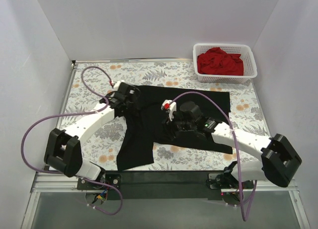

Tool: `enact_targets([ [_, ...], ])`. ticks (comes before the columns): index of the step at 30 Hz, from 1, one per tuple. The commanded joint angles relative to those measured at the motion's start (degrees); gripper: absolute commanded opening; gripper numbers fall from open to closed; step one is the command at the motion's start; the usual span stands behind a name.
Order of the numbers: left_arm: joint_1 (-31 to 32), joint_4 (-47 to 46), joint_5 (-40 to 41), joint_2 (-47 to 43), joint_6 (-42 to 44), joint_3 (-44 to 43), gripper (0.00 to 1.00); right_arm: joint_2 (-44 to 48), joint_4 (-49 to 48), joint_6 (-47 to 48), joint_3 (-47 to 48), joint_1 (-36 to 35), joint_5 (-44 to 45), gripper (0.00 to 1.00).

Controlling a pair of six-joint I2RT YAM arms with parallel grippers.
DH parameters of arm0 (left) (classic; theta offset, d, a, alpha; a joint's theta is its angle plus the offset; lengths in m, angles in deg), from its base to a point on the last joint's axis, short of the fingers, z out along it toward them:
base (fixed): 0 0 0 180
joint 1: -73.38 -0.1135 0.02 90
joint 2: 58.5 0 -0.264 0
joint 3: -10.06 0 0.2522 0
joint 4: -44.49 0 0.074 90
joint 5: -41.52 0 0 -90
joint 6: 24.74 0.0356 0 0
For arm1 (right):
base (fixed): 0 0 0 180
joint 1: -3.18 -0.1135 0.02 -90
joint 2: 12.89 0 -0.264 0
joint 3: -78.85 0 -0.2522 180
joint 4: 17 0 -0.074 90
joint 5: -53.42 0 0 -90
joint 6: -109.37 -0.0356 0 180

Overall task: Fold and stack the t-shirts
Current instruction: Fold the tshirt

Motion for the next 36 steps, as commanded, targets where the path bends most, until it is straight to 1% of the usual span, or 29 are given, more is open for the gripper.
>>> enact_targets([
  [1, -8.44, -5.39, -7.06, -4.28, -0.12, 3.92, 0.58, -4.47, 1.52, 4.03, 4.42, -2.06, -7.49, 0.5],
  [2, -10.2, -6.19, -9.86, -4.29, 0.23, 4.54, 0.57, -5.79, 4.32, 5.43, 6.44, -2.68, -8.28, 0.5],
  [3, -13.7, -7.85, -11.81, -3.85, 1.01, 5.59, 0.56, -8.15, 5.04, 5.97, 7.41, -3.73, -8.55, 0.5],
  [5, -17.06, -9.27, -15.15, -2.97, 1.37, 6.38, 0.55, -10.88, 6.45, 6.15, 9.43, -4.7, -9.07, 0.5],
  [6, -19.95, -10.06, -17.6, -2.36, 1.55, 6.56, 0.54, -11.51, 7.07, 6.15, 10.05, -5.14, -9.08, 0.5],
  [7, -21.11, -12.07, -19.8, -1.4, 1.9, 7.17, 0.53, -12.38, 7.59, 7.89, 10.67, -5.67, -9.25, 0.5],
  [10, -24.54, -14.72, -24.12, 1.94, 2.43, 6.92, 0.49, -15.28, 9.79, 9.31, 13.3, -6.81, -10.13, 0.5],
  [12, -24.98, -15.77, -25.7, 3.7, 2.6, 6.39, 0.49, -17.57, 11.54, 10.28, 15.15, -7.6, -10.57, 0.49],
  [17, -25.07, -17.27, -26.5, 8.97, 2.43, 5.68, 0.47, -22.22, 14.98, 12.12, 18.93, -9.1, -11.53, 0.48],
  [27, -24.9, -20.26, -29.32, 12.41, 1.46, 5.77, 0.41, -28.73, 20.51, 14.32, 24.47, -11.12, -12.94, 0.46],
  [33, -24.02, -21.05, -29.58, 14.34, 1.11, 4.98, 0.34, -33.13, 24.47, 15.64, 28.42, -12.09, -13.29, 0.43],
  [35, -23.84, -21.05, -29.4, 14.61, 1.11, 4.63, 0.3, -34.62, 25.61, 15.82, 29.3, -12.27, -13.21, 0.43],
  [36, -23.84, -21.05, -28.88, 14.7, 1.11, 4.54, 0.24, -35.15, 26.57, 16.17, 30.0, -12.44, -13.29, 0.43],
])
